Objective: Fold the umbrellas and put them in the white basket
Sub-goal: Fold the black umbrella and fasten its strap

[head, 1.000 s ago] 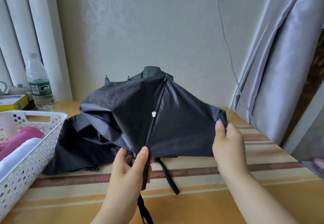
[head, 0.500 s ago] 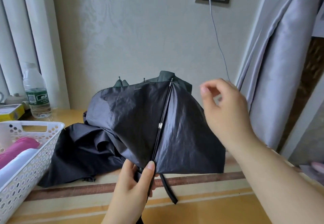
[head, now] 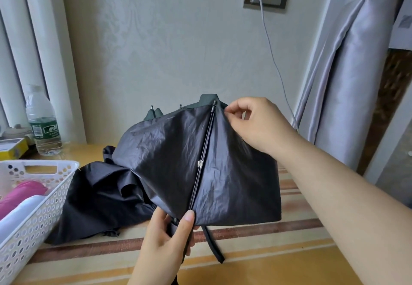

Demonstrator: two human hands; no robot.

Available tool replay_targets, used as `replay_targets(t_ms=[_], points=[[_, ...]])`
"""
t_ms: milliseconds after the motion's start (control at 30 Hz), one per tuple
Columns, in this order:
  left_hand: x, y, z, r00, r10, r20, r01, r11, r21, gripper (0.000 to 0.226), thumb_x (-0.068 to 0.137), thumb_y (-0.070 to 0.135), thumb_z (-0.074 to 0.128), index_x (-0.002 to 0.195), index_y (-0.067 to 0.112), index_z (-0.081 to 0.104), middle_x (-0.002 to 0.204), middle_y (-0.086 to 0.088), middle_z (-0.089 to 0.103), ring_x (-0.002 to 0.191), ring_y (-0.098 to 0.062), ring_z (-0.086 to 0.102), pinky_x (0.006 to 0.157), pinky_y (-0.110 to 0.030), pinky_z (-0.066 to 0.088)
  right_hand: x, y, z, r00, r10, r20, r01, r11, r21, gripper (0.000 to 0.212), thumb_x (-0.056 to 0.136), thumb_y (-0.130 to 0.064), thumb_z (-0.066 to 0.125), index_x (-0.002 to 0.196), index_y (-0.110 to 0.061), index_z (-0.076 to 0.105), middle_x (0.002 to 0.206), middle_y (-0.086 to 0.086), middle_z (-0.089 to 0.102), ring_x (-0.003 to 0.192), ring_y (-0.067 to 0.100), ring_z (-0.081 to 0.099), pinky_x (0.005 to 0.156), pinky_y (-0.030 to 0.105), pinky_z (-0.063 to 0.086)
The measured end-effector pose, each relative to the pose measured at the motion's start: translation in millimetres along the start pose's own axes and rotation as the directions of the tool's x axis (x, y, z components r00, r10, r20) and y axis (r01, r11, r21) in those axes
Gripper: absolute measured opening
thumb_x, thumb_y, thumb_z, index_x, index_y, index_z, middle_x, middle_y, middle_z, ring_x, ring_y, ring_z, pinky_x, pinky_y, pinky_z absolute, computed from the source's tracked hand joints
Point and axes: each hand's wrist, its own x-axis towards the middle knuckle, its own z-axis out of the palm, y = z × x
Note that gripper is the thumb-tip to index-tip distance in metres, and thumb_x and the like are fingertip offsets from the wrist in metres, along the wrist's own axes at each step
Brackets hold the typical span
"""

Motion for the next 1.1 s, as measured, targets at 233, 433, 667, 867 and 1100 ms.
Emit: replay_targets(t_ms=[233, 433, 667, 867, 1100], points=[[-1, -10, 0, 0.998, 0.06, -0.01, -0.059, 0.993, 0.106, 0.015, 0.088, 0.023, 0.065, 0.094, 0.013, 0.056, 0.054, -0.008, 0.058, 0.049, -0.016, 0.052, 0.046, -0.018, 0.038, 12, -19, -16, 0.888, 0.152, 0.434, -0.217, 0.971, 0.103, 0.063, 0.091, -0.066, 0.041, 0.108, -0.012, 0.069, 0.119, 0.005, 0.067, 0.113, 0.013, 0.06, 0.112, 0.043, 0.036], [-3, -5, 2, 0.997, 0.077, 0.002, -0.077, 0.988, 0.136, 0.024, 0.077, 0.03, 0.064, 0.087, 0.009, 0.055, 0.055, -0.01, 0.058, 0.045, -0.01, 0.053, 0.044, -0.016, 0.038, 1, -13, -18, 0.788, 0.018, 0.615, -0.108, 0.988, 0.108, 0.023, 0.083, -0.006, 0.072, 0.098, -0.022, 0.065, 0.093, -0.005, 0.073, 0.084, 0.005, 0.069, 0.078, 0.023, 0.056], [0, -4, -2, 1.0, 0.026, -0.003, -0.026, 0.991, 0.135, 0.021, 0.082, 0.023, 0.065, 0.087, 0.008, 0.052, 0.055, -0.011, 0.057, 0.044, -0.01, 0.053, 0.043, -0.017, 0.037, -9, -11, -17, 0.76, 0.072, 0.646, -0.18, 0.978, 0.103, 0.029, 0.081, -0.018, 0.076, 0.107, -0.012, 0.068, 0.099, 0.003, 0.075, 0.093, 0.02, 0.071, 0.091, 0.042, 0.055], [-1, -2, -2, 1.0, 0.025, 0.0, -0.024, 0.987, 0.156, 0.037, 0.066, 0.041, 0.065, 0.088, 0.013, 0.053, 0.057, -0.01, 0.055, 0.047, -0.009, 0.054, 0.047, -0.02, 0.04, -12, -5, -15, 0.665, 0.071, 0.744, -0.249, 0.96, 0.13, 0.011, 0.089, -0.009, 0.066, 0.1, -0.008, 0.069, 0.098, 0.007, 0.074, 0.094, 0.022, 0.071, 0.09, 0.036, 0.056], [-2, -3, 0, 0.998, -0.051, 0.024, 0.045, 0.982, 0.183, 0.043, 0.066, 0.046, 0.063, 0.092, 0.012, 0.053, 0.061, -0.014, 0.056, 0.047, -0.008, 0.054, 0.048, -0.019, 0.039, -21, -6, 6, 0.504, 0.007, 0.864, -0.371, 0.905, 0.209, 0.025, 0.088, 0.005, 0.06, 0.096, -0.018, 0.065, 0.088, -0.009, 0.073, 0.084, 0.007, 0.069, 0.078, 0.021, 0.055]])
